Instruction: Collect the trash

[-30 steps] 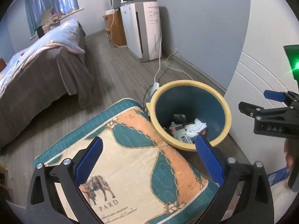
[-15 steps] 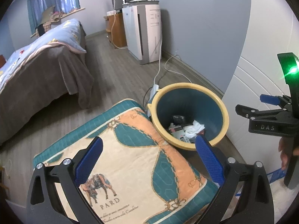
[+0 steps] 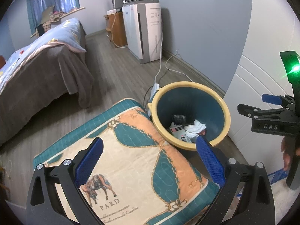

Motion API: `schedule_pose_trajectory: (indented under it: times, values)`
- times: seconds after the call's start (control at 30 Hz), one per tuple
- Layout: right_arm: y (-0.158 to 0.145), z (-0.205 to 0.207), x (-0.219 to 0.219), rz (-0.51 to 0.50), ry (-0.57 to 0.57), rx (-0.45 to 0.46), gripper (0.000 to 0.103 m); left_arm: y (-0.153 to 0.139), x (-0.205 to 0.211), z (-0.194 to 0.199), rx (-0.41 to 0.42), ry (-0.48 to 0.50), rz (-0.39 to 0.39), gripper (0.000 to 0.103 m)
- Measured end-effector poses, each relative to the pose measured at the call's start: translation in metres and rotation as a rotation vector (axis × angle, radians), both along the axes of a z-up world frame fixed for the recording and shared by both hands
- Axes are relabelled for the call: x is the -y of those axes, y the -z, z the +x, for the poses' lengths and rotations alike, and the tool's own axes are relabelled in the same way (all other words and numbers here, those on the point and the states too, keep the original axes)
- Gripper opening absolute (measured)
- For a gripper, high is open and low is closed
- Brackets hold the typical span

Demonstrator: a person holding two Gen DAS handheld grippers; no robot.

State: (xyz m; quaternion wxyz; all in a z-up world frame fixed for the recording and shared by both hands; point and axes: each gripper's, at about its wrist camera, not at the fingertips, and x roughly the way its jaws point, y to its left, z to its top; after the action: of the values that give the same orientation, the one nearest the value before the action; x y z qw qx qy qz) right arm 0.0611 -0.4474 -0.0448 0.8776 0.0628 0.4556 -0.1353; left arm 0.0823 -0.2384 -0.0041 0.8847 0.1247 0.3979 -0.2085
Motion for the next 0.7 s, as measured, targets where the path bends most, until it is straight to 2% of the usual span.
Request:
schedule_pose_trajectory:
  times: [0.7]
  values:
    - [0.0010,-0.0008,0.0004,0.001,0.001,-0.003,0.097,0.0006,0.0013,-0.0009,0.002,0.006,0.000,0.098]
